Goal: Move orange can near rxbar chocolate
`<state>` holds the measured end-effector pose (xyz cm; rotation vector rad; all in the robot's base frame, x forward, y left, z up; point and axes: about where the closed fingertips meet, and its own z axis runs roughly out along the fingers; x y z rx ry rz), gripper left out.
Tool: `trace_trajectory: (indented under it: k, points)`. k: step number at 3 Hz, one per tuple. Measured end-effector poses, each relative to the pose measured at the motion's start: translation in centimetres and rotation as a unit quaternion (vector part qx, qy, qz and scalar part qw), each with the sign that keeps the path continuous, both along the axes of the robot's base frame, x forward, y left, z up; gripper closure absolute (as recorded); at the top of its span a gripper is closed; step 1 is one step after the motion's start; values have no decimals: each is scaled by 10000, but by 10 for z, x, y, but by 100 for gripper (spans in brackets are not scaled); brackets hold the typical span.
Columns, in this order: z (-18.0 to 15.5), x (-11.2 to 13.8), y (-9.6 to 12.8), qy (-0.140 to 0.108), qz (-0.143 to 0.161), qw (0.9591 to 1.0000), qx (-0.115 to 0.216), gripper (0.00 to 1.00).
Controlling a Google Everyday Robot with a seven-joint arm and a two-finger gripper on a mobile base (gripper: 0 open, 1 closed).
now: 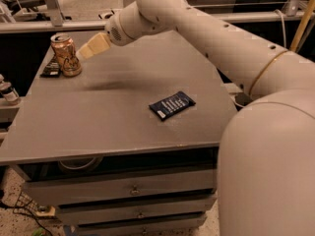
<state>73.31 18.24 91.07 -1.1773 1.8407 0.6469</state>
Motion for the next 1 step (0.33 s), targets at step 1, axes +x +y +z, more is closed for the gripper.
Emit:
trace_trajectory:
  k: [1]
  points:
    - [-2, 1, -10, 10, -76, 10000, -8, 0]
